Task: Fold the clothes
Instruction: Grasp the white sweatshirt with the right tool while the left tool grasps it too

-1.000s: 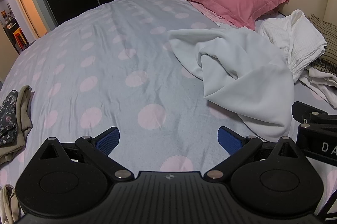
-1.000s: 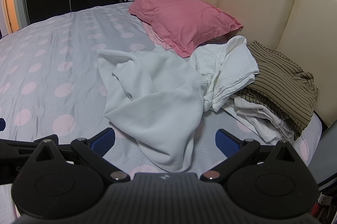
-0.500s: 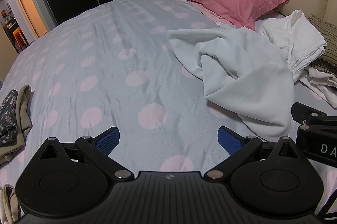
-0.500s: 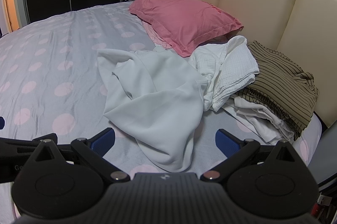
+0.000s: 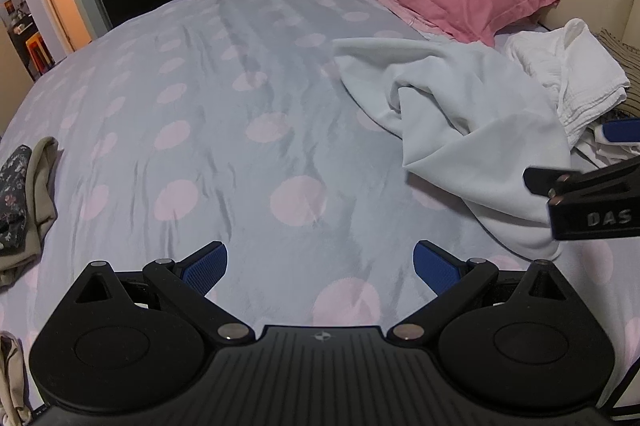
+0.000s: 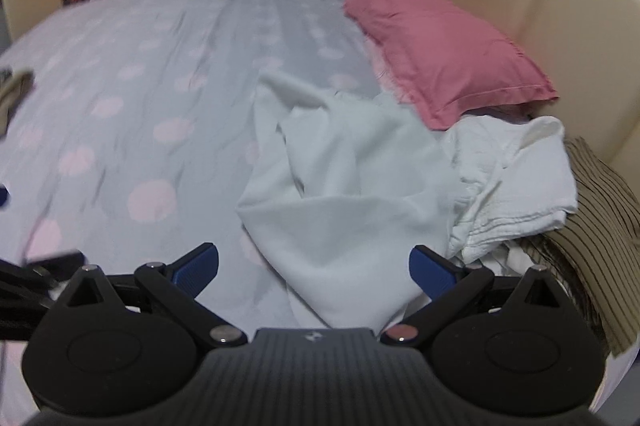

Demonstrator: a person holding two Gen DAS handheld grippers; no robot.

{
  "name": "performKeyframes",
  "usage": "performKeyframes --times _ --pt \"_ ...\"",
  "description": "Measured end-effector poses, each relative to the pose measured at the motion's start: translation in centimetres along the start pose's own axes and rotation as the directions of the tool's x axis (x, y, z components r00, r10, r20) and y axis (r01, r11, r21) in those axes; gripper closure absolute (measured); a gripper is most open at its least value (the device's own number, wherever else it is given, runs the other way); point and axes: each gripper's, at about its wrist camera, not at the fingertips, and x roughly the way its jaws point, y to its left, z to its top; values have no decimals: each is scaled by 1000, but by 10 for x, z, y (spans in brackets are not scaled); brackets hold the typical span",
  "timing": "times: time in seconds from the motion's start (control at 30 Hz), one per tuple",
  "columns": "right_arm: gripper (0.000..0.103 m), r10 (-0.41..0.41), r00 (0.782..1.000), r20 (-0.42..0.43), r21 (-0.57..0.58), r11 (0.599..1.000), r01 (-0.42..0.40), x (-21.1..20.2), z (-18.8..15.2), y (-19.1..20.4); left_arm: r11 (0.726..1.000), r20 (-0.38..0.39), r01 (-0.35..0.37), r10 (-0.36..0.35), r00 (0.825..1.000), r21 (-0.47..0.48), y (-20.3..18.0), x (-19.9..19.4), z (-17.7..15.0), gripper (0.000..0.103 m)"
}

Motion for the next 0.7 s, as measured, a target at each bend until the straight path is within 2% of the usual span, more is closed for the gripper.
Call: performKeyframes --times 0.17,0.3,0.4,0.57,0.7 --pt "1 51 997 -62 6 999 -51 20 -6 -8 999 18 38 -37 999 -32 -3 9 5 1" --pt "1 69 996 -50 -40 997 -71 25 -12 -13 994 34 74 -72 997 -75 -11 26 18 1" --pt "1 73 995 -62 -69 995 -77 37 -18 -21 990 20 82 -80 997 -112 -16 46 29 1" --pt "1 79 993 -88 -113 990 -88 60 -28 -35 993 11 66 -66 998 -100 -31 80 49 1" --pt "1 79 992 -94 -152 984 -93 82 -32 -41 985 1 121 -122 993 -121 -39 108 63 0"
